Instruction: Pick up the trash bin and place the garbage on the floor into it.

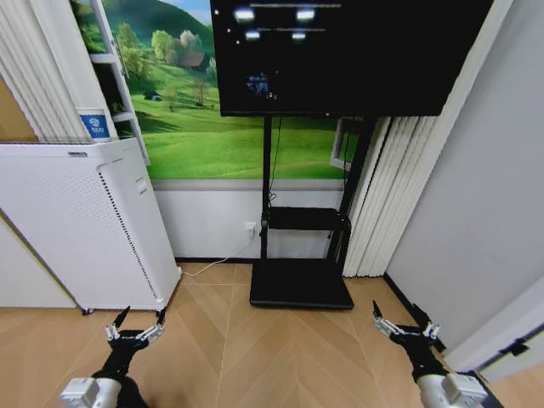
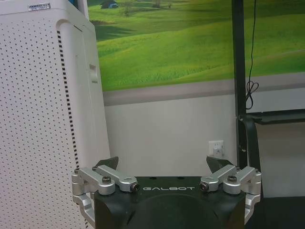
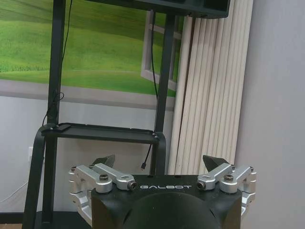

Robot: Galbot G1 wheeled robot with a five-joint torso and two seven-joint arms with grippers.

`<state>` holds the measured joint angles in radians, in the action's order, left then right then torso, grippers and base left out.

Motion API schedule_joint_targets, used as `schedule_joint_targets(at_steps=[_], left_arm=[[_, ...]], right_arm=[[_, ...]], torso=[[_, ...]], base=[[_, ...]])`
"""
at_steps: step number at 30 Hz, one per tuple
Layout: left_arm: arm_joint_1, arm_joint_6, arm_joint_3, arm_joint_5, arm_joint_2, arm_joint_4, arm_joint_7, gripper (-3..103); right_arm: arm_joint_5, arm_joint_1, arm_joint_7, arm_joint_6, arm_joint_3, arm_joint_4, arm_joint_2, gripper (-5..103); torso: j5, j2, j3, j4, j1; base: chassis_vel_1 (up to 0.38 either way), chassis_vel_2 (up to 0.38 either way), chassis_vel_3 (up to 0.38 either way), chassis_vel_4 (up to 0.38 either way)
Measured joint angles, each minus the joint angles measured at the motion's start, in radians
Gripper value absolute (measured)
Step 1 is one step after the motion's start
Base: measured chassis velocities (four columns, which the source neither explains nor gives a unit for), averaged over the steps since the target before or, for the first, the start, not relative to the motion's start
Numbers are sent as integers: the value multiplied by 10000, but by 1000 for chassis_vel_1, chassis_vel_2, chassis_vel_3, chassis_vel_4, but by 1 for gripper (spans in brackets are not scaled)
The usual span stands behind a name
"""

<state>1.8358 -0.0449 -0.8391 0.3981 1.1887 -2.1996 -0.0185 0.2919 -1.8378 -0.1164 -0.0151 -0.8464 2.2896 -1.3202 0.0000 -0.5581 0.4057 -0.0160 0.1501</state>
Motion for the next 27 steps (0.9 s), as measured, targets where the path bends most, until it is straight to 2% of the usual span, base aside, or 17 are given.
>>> schedule_joint_targets(at_steps=[27], left_arm=[[0, 0, 0, 0, 0, 0, 0, 100]], right_arm=[[0, 1, 0, 0, 0, 0, 0, 100]], torso=[[0, -1152, 670, 0, 484]], base=[[7, -5, -4, 6]])
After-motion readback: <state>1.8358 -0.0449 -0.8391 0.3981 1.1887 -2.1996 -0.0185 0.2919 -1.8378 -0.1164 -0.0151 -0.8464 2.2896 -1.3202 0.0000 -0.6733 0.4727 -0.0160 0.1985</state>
